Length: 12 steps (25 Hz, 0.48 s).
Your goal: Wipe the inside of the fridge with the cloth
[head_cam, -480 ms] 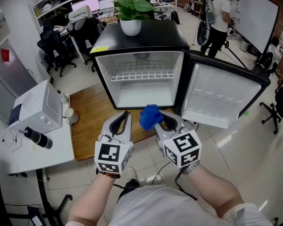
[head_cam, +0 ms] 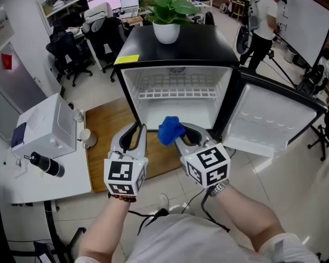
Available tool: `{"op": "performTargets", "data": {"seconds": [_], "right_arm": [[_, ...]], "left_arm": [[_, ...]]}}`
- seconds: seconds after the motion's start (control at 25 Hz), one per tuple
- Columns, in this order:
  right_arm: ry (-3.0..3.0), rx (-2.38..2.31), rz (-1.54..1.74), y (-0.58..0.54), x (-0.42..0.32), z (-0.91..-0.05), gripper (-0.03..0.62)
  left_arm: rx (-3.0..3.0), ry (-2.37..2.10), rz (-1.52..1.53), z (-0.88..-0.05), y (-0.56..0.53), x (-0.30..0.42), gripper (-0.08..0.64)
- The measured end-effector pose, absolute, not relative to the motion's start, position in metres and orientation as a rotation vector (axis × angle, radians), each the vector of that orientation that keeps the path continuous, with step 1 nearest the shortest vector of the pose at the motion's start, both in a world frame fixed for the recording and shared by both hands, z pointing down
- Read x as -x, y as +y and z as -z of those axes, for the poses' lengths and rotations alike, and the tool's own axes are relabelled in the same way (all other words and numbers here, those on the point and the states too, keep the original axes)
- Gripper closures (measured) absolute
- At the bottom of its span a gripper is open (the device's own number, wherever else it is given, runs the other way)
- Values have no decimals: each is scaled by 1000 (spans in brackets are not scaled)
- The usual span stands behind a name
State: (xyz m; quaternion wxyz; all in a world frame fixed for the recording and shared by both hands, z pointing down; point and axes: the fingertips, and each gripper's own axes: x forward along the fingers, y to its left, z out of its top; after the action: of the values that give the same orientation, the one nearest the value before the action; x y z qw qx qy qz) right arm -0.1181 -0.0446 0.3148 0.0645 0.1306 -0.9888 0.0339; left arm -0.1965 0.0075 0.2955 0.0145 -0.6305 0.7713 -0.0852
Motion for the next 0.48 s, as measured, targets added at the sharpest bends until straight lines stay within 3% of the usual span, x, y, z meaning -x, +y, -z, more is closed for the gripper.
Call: {"op": "performTargets", "data": {"seconds": [0.48], "right_arm": [[-2970,-384,-119,-88,228,-315,518]], "left_arm": [[1974,2428,309,-305,-34,298,476]]}}
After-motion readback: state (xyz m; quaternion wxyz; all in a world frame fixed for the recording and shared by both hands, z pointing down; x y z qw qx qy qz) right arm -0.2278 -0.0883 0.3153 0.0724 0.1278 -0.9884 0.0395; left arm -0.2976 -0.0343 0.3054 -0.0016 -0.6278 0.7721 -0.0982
